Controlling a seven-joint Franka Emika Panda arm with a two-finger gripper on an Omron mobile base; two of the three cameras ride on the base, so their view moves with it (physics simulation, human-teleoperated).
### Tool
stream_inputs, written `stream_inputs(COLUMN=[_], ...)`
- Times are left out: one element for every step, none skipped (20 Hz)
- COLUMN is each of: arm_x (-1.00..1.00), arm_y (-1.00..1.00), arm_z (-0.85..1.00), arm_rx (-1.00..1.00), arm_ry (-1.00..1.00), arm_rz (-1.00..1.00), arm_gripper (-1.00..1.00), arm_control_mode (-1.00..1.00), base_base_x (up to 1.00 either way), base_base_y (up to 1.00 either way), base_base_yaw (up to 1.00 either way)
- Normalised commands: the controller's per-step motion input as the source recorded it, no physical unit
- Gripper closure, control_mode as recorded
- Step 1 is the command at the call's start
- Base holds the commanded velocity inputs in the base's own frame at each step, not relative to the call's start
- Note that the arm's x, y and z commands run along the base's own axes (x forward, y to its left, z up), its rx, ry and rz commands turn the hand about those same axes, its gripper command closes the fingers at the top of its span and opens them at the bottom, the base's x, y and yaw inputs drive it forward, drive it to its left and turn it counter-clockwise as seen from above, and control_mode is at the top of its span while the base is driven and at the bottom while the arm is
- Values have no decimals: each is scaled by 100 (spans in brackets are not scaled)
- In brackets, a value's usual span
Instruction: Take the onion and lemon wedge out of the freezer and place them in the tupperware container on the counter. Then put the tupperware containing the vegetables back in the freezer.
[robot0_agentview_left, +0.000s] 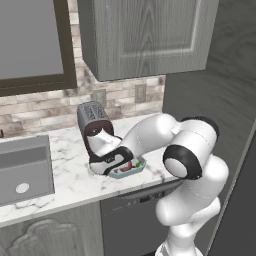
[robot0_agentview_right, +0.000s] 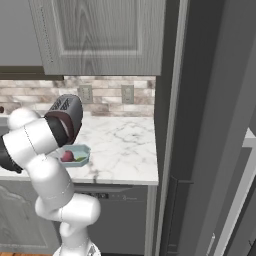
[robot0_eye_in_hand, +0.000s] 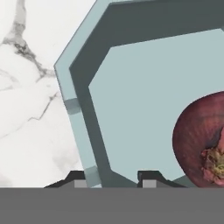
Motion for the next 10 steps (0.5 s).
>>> stream_inputs(arm_x=[-31,-32,-38,-31,-34,-28,-23,-16,-11,0], arm_y=[-19,-29,-34,-34,-36,-36,-33,-31,-34,-29], arm_z=[0,0,0,10,16,30,33,38,48,53], arm_rx=[-6,-7,-6,-7,-5,-3,-3,-1,0,0], arm_ry=[-16,-17,-21,-21,-23,-21,-18,-15,-11,-8], arm_rz=[4,5,6,7,7,6,5,5,5,5], arm_gripper=[100,100,100,100,100,100,100,100,100,100], arm_control_mode=[-100,-100,-100,-100,-100,-100,-100,-100,-100,-100], base_base_x=[0,0,0,0,0,0,0,0,0,0], base_base_y=[0,0,0,0,0,0,0,0,0,0], base_base_yaw=[0,0,0,0,0,0,0,0,0,0])
